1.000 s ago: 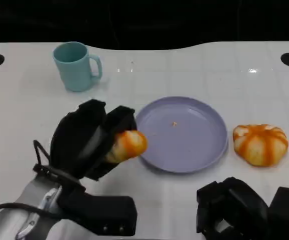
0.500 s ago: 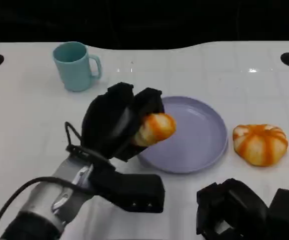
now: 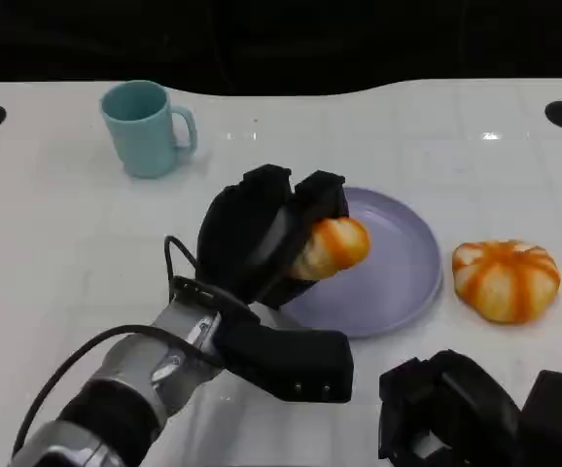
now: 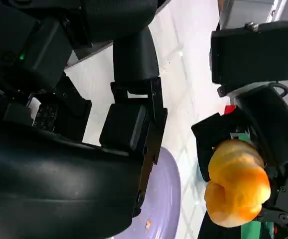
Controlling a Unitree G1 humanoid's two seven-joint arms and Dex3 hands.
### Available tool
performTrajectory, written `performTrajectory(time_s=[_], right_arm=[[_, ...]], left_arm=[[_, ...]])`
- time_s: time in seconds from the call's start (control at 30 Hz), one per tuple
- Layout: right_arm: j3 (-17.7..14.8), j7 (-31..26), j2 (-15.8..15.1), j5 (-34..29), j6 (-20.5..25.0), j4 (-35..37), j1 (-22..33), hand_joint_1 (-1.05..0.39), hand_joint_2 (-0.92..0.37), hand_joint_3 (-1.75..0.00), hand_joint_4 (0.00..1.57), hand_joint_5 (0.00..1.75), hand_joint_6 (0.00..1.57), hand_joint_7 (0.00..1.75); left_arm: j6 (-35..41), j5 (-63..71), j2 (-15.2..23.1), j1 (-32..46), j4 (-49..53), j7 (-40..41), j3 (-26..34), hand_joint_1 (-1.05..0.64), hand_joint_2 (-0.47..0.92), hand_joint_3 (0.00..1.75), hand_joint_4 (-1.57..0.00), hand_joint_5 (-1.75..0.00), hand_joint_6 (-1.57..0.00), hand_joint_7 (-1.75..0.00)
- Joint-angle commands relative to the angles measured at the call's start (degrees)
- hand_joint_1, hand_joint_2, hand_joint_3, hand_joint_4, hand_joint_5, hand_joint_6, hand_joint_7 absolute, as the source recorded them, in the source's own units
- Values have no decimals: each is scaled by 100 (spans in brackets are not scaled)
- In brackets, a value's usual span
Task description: Grasp the bread from the table and place it into the plate.
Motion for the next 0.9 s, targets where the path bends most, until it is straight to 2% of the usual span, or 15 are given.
performTrajectory(time_s=[0.03,0.1,0.17,0.2,0.23,0.27,0.33,0.4,0.47,0.5,0.53,0.57,0.67,0.9], right_arm=[[-9,9,-25,48,39,-95,107,-105,-8,-126,154,126,157,96],[9,-46,-52,-23,129,-200,145,-105,-8,-127,153,127,157,96],[24,-77,-65,-59,186,-299,182,-105,-8,-127,152,127,157,97],[28,-77,-65,-65,179,-318,193,-105,-8,-128,150,130,157,97],[30,-75,-62,-75,136,-299,189,-105,-8,-128,149,131,157,98],[30,-73,-55,-76,102,-277,184,-105,-8,-128,149,131,157,97],[27,-56,-23,-27,127,-258,184,-105,-7,-129,150,132,157,97],[32,-30,4,28,165,-268,195,-105,-7,-129,152,131,157,96],[40,-29,9,39,182,-300,220,-105,-9,-125,153,130,157,95],[43,-35,9,37,192,-319,230,-105,-9,-125,153,130,157,95],[38,-34,8,44,187,-336,245,-105,-9,-124,153,130,157,95],[31,-33,3,43,155,-345,266,-105,-8,-126,154,129,157,97],[17,-88,-20,-22,88,-396,315,-105,-10,-127,155,129,157,97],[-16,-56,-29,51,143,-426,325,-105,-9,-127,154,128,157,97]], left_arm=[[-140,-7,-81,-426,463,249,-105,-23,25,150,-102,-175,-77,-175],[-176,-49,-146,-541,645,226,-135,-23,28,146,-99,-175,-75,-175],[-156,-96,-199,-641,767,106,-158,-25,32,138,-92,-175,-71,-164],[-129,-114,-217,-677,801,37,-167,-28,37,127,-85,-173,-70,-142],[-74,-121,-228,-715,817,-76,-182,-29,39,121,-82,-172,-69,-131],[-34,-121,-233,-740,826,-162,-196,-30,43,110,-74,-170,-63,-113],[57,-87,-220,-777,817,-335,-248,-32,47,97,-65,-163,-56,-94],[190,-105,-177,-785,730,-740,-292,-37,53,82,-49,-149,-40,-73],[375,-71,-118,-785,600,-1154,-360,-46,70,55,-33,-126,-30,-54],[453,-51,-95,-778,534,-1290,-386,-50,79,39,-28,-115,-26,-49],[565,-28,-66,-762,435,-1497,-417,-53,85,28,-25,-109,-24,-47],[696,-12,-41,-726,318,-1708,-443,-60,89,21,-15,-100,-18,-42],[1109,31,44,-591,-99,-2259,-513,-73,92,20,-3,-87,-9,-34],[1846,215,342,-217,-1279,-3199,-636,-87,92,27,0,-71,-4,-27]])
